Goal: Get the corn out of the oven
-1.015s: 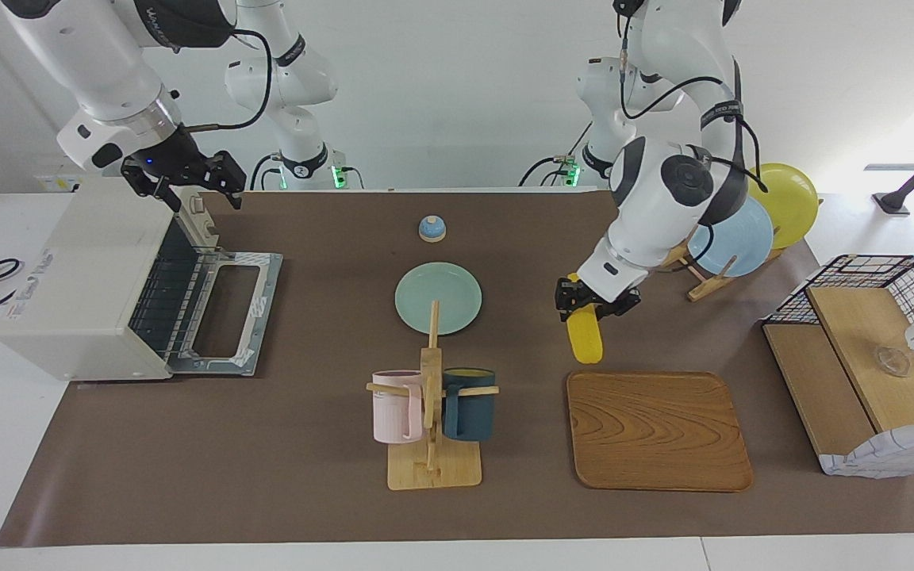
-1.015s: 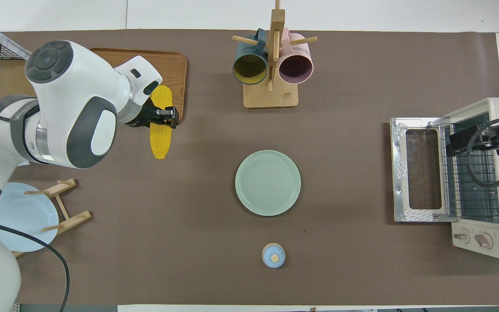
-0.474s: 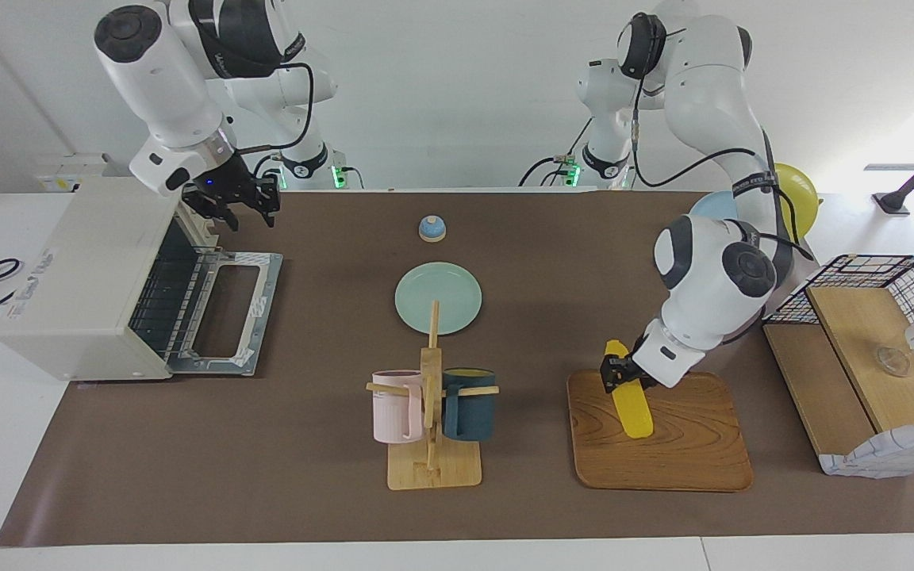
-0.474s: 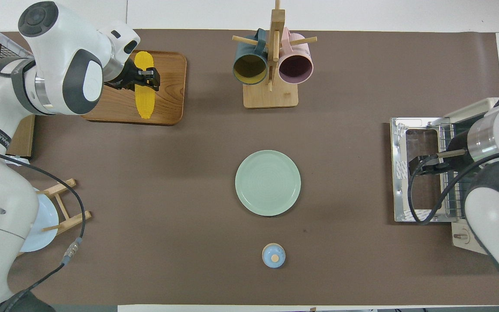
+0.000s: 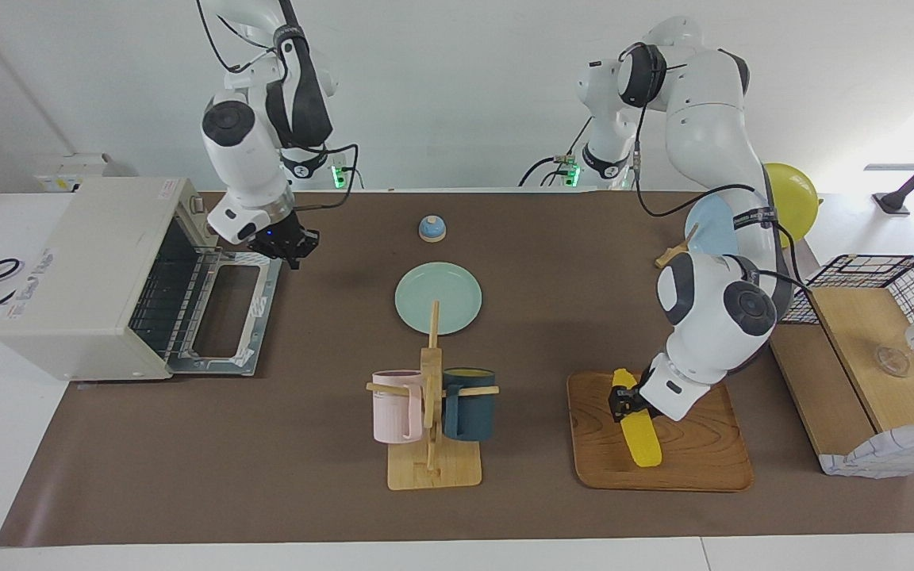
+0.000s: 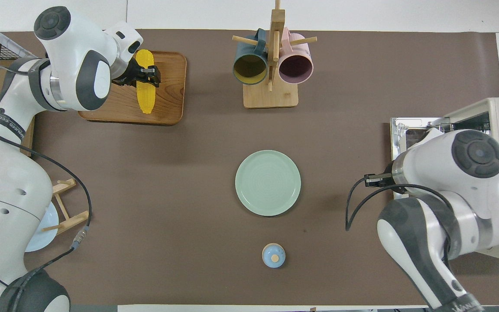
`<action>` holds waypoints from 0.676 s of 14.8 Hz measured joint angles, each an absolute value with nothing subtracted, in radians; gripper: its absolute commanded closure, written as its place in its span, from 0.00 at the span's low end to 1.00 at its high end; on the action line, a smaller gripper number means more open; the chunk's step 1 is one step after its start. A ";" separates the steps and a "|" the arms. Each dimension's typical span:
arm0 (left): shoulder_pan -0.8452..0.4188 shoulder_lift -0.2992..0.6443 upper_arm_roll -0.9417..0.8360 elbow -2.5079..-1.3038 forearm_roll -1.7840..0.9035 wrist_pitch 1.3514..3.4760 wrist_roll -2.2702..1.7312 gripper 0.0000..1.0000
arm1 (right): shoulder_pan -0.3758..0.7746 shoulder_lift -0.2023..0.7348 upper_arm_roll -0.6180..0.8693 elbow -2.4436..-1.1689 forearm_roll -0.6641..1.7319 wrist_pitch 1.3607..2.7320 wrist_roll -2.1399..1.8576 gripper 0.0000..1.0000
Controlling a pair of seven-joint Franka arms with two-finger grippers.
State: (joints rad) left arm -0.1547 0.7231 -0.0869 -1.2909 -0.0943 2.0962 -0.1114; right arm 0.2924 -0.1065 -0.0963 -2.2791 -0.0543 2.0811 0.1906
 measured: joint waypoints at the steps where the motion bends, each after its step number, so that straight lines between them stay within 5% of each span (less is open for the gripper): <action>1: -0.155 0.725 -0.089 -1.297 -0.094 2.108 -0.111 1.00 | 0.309 -0.086 -0.096 -2.281 -0.075 2.092 0.218 1.00; 9: -0.155 0.738 -0.089 -1.320 -0.087 2.155 -0.106 1.00 | 0.248 -0.046 -0.102 -2.431 -0.140 2.278 0.238 1.00; 10: -0.155 0.739 -0.089 -1.320 -0.080 2.155 -0.100 0.60 | 0.245 -0.046 -0.102 -2.443 -0.140 2.285 0.238 1.00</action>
State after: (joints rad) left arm -0.1548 0.7389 -0.0891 -1.3200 -0.0802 2.1552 -0.1004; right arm 0.2448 -0.0462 -0.1017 -2.4426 -0.1398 2.2847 0.2379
